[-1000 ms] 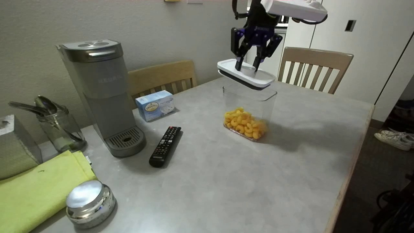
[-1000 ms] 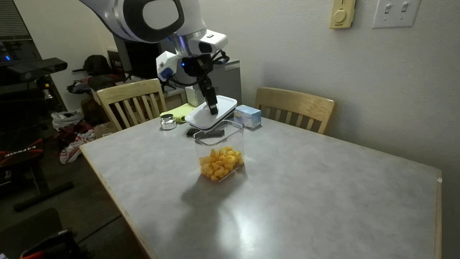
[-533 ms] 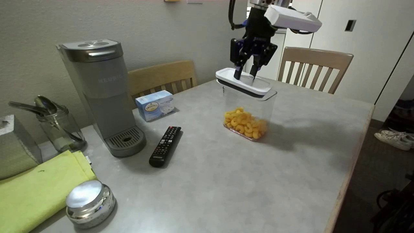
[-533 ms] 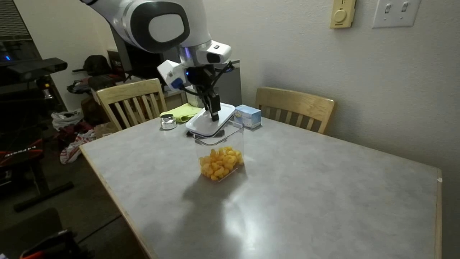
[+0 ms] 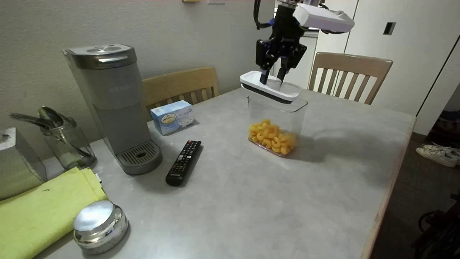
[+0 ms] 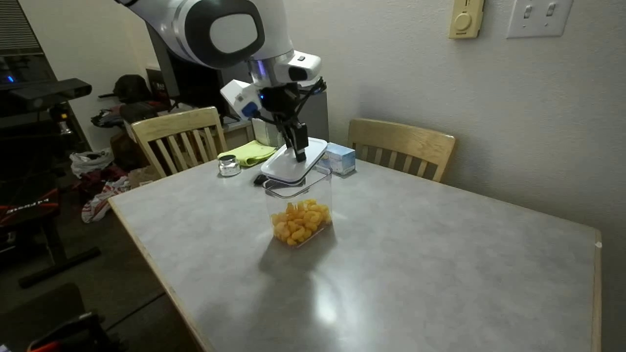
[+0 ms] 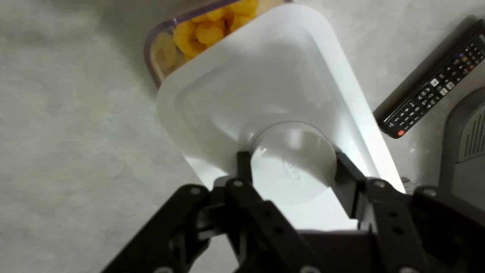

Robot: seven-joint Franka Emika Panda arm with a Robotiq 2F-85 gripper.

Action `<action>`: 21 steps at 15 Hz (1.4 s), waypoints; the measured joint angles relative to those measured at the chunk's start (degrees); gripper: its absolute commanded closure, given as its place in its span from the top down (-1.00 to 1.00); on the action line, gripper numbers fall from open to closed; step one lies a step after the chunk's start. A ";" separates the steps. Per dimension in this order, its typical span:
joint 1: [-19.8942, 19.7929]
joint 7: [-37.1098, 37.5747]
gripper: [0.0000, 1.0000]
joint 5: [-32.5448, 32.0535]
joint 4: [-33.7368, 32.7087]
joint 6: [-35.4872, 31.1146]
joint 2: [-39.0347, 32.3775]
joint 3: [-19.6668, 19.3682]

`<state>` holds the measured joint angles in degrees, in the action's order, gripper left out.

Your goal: Place the white lid on top of the clear food container

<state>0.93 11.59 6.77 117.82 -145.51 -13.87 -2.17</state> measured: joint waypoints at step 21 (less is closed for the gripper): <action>0.69 17.19 -0.42 -2.35 1.23 -0.04 -0.65 -1.14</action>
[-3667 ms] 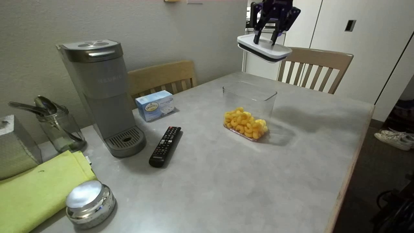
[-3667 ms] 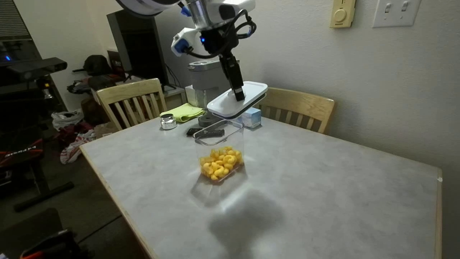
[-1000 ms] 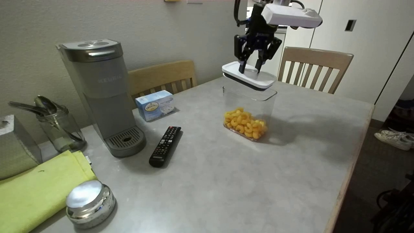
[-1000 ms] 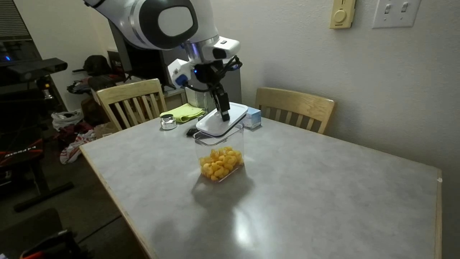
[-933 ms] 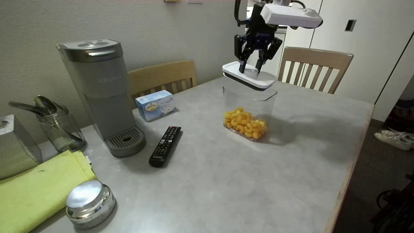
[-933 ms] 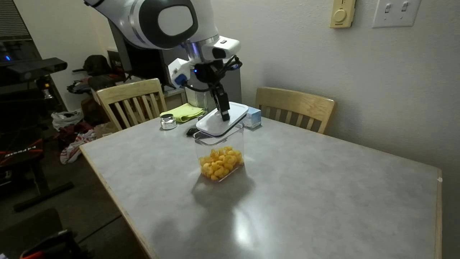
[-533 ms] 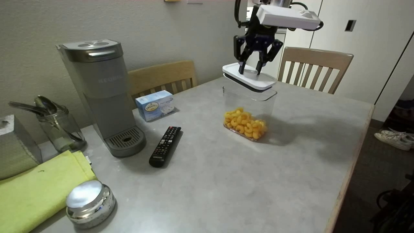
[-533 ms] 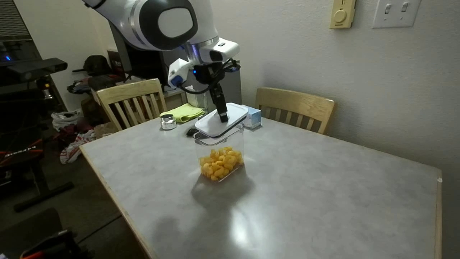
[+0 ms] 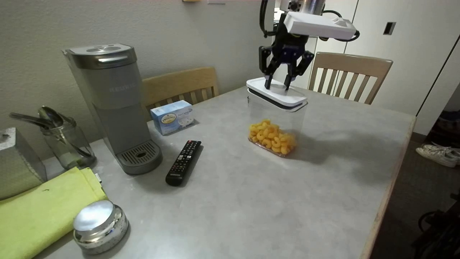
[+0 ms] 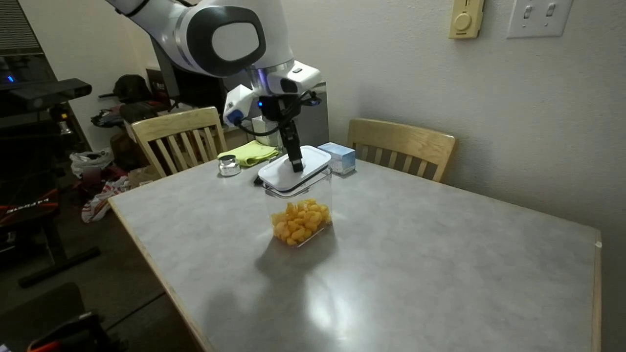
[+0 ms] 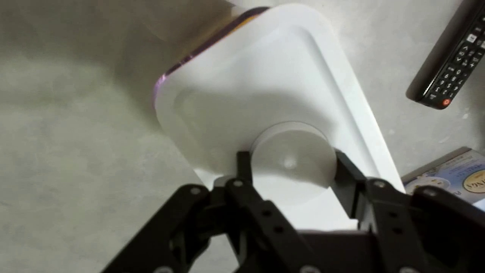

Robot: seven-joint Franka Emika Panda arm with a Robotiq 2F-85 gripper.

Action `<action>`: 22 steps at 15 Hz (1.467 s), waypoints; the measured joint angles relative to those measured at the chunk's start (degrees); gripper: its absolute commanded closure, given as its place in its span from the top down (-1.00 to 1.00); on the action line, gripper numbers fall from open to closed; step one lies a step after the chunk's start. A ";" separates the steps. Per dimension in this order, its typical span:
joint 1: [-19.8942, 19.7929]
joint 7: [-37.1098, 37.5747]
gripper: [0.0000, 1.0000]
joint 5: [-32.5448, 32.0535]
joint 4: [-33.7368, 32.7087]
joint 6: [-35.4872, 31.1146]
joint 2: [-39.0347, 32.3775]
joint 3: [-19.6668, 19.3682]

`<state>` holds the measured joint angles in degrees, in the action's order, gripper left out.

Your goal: Place the white lid on top of the clear food container

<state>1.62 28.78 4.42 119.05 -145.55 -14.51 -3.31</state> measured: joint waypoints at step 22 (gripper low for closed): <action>-0.16 -11.43 -0.42 1.77 0.61 -2.98 -0.01 0.32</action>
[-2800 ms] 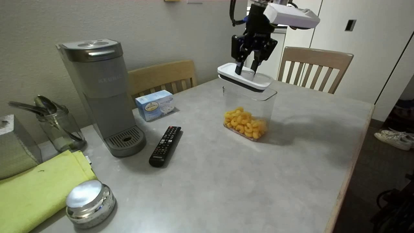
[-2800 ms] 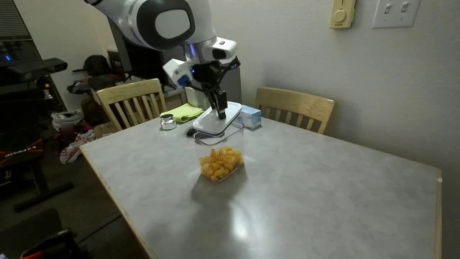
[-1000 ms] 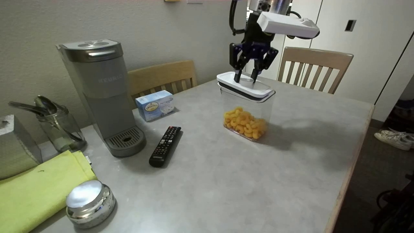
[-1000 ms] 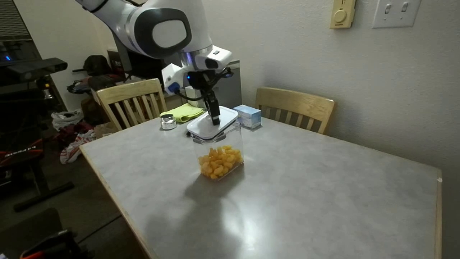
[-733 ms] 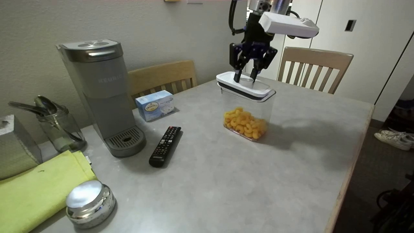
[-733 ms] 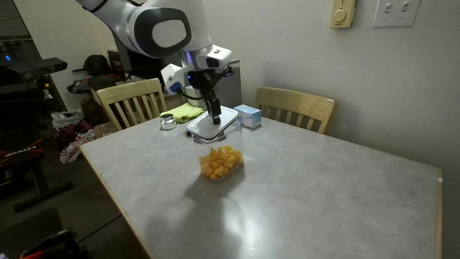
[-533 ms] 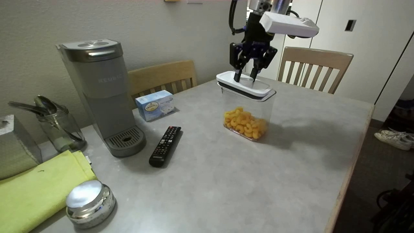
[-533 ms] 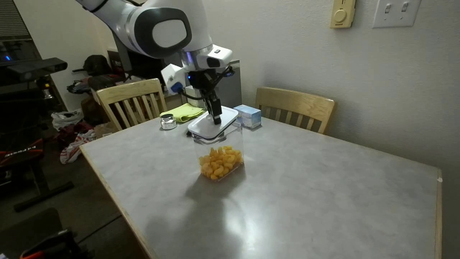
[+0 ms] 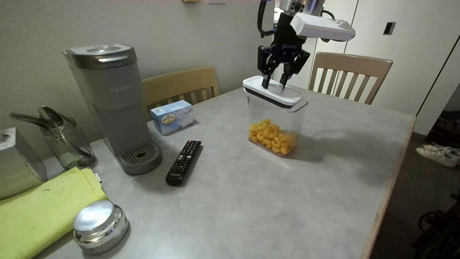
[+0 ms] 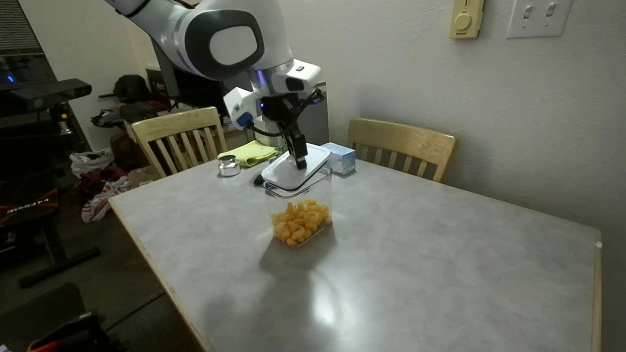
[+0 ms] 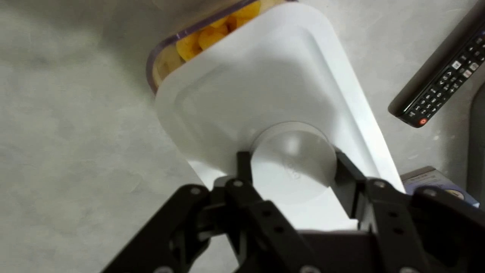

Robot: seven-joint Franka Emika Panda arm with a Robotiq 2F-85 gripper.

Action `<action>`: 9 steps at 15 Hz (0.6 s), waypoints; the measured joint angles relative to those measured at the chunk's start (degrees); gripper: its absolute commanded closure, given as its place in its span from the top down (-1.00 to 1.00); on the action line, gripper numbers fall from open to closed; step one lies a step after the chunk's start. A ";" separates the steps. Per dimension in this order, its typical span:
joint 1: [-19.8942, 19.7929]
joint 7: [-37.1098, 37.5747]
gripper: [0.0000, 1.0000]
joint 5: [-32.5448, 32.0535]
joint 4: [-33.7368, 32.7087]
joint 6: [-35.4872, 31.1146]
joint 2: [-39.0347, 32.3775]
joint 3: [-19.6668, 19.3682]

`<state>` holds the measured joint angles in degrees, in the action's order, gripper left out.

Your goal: Place the white lid on top of the clear food container

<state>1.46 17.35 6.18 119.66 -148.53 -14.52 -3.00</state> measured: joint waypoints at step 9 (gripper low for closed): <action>-0.16 0.89 -0.42 -0.05 1.00 -0.41 0.00 -1.10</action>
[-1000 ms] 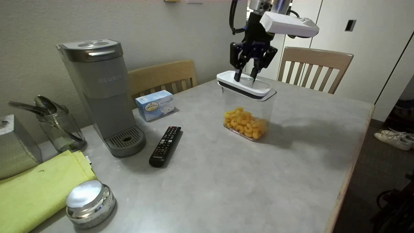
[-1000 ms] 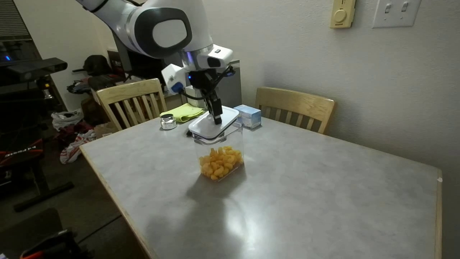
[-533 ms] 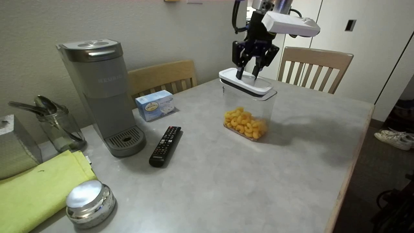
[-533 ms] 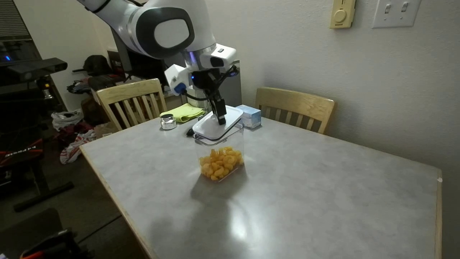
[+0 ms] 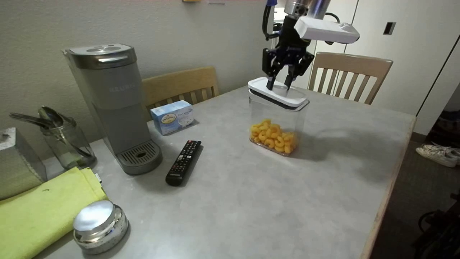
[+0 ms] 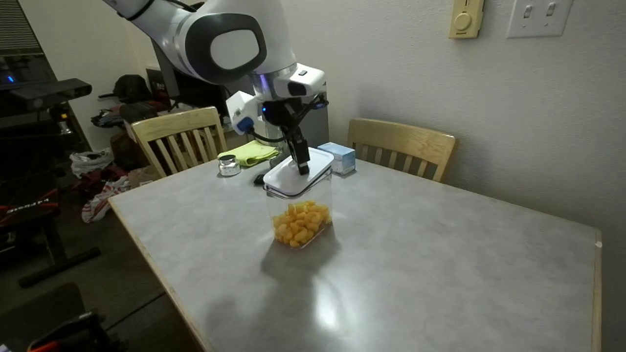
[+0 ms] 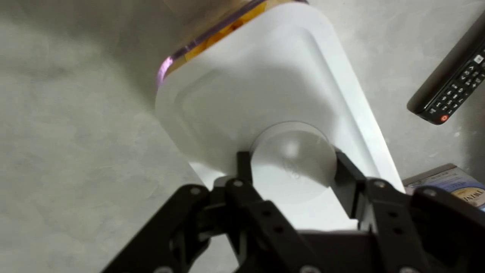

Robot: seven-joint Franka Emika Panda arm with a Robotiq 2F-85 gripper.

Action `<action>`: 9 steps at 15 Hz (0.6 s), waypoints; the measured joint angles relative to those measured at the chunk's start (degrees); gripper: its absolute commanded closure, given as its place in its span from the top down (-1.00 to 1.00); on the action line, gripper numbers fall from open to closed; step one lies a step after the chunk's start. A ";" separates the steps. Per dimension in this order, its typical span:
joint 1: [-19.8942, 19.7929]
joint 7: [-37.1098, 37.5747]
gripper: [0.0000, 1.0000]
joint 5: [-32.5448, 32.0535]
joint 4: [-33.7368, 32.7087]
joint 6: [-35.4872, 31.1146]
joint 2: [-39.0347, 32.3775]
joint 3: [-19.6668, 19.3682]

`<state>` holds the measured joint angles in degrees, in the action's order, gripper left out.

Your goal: Place the white lid on top of the clear food container

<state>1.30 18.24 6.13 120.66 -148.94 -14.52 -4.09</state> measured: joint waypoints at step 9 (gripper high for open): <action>-0.01 1.73 -0.42 0.01 0.96 0.02 0.01 -0.10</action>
<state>1.28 19.97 6.14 121.63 -148.92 -14.52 -4.19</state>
